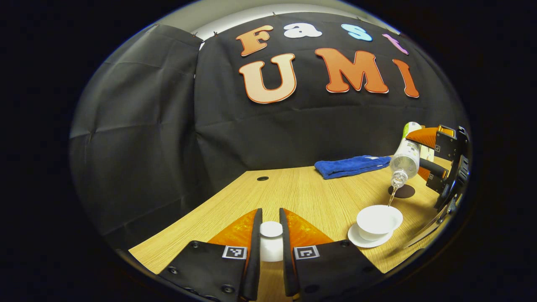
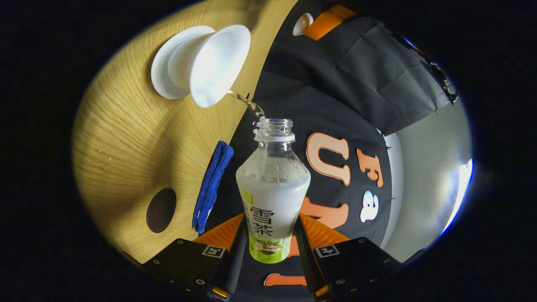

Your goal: Open the teacup lid with one hand, grasp the water bottle and pour water into the teacup with the other hand; after pouring, place the water bottle on the coaster and then close the teacup lid.

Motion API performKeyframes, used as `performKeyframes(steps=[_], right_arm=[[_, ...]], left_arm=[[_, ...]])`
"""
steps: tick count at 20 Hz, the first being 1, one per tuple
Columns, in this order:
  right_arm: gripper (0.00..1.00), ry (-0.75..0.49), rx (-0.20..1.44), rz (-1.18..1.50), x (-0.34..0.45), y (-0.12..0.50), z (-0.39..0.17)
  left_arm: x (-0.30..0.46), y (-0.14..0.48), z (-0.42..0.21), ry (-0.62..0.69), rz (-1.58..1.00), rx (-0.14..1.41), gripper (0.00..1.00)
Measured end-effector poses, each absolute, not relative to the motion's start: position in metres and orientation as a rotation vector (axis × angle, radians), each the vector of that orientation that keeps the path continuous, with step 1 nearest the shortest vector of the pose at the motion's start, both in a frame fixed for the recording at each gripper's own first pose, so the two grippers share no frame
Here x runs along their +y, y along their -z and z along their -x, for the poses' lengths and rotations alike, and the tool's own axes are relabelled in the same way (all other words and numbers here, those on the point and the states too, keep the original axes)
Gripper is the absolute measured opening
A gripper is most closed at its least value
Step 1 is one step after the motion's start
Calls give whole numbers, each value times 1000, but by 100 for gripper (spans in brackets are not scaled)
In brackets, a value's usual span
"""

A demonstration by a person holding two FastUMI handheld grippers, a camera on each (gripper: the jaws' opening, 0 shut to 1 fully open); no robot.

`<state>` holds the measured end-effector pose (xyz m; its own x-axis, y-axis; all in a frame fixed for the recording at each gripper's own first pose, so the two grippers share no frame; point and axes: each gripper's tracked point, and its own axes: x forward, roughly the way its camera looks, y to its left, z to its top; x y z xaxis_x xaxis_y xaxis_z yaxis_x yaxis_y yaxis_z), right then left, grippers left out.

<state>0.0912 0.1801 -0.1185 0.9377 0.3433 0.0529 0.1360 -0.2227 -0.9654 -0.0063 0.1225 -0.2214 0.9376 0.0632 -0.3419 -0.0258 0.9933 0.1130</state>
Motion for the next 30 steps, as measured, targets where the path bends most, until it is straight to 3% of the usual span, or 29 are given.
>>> performKeyframes(steps=[1, 11, 20, 25, 26, 30], right_arm=[[63, -196, -368, 1806, 181, 116, -93], [63, -129, -463, 1886, 187, 94, -91], [63, -82, -564, 1945, 189, 74, -82], [66, -109, -648, 1992, 201, 56, -81], [63, -111, -661, 1991, 204, 55, -80], [62, -131, -694, 1987, 212, 55, -79]], left_arm=[[123, 220, 8, -44, -108, 352, 27], [128, 208, 11, -29, -119, 337, 24], [119, 185, 16, 18, -129, 315, 27], [122, 181, 20, 9, -89, 317, 27], [123, 182, 21, 4, -88, 319, 24], [125, 180, 26, -10, -80, 317, 27]])
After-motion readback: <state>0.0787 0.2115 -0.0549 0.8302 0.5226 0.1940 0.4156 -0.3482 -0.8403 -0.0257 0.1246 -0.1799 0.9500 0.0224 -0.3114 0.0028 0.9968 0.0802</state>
